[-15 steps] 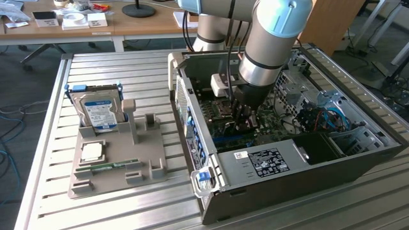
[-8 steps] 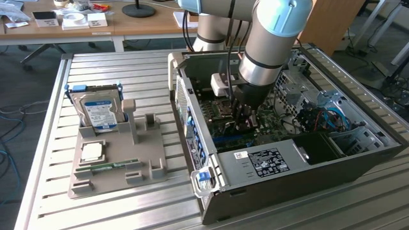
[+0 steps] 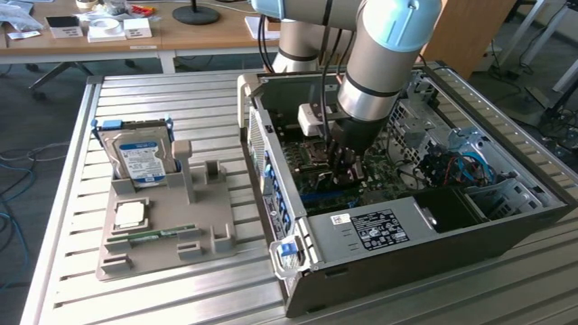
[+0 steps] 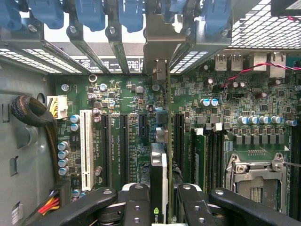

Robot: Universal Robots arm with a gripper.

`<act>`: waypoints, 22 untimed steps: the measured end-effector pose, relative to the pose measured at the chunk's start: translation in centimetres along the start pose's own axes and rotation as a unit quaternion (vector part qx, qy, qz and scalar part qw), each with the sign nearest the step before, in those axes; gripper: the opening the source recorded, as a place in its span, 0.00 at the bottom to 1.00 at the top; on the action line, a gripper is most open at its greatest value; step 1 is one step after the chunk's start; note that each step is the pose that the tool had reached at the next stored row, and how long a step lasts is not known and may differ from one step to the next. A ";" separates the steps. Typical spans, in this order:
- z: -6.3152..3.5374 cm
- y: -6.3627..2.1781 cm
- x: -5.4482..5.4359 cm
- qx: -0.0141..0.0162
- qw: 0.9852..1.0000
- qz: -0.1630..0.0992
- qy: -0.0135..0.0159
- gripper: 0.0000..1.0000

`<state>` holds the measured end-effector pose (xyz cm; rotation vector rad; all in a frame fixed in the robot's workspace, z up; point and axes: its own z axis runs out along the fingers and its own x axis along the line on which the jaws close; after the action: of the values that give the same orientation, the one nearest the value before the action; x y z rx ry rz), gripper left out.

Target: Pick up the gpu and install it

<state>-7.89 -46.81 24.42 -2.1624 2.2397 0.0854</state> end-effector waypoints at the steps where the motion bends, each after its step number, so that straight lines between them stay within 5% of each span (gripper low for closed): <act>1: 0.00 0.00 0.0 0.000 1.000 0.000 0.000 0.27; 22: 0.52 0.19 0.0 0.000 1.000 0.000 -0.002 0.27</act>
<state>-8.10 -46.80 23.90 -2.1609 2.2382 0.0889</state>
